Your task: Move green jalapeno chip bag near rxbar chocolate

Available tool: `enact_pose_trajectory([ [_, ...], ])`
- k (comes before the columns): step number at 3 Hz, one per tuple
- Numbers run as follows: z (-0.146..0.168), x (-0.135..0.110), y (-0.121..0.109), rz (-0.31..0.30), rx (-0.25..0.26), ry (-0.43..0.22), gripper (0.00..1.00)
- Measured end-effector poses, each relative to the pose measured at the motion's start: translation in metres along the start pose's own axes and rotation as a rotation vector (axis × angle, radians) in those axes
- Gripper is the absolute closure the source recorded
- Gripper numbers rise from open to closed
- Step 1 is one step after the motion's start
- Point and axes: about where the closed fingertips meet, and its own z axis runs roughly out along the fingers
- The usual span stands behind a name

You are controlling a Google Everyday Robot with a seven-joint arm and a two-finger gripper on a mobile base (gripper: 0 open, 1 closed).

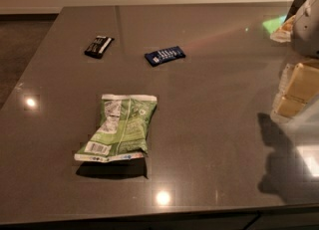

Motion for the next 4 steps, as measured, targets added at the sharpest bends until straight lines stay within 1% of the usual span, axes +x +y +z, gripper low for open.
enact_pose_trajectory([
  [1,0.0,0.0,0.0,0.0,0.0,0.0,0.0],
  [2,0.005,-0.015,0.003,-0.017,-0.03,-0.024,0.0],
  [3,0.013,-0.048,0.019,-0.064,-0.067,-0.068,0.0],
  [4,0.027,-0.084,0.045,-0.104,-0.111,-0.086,0.0],
])
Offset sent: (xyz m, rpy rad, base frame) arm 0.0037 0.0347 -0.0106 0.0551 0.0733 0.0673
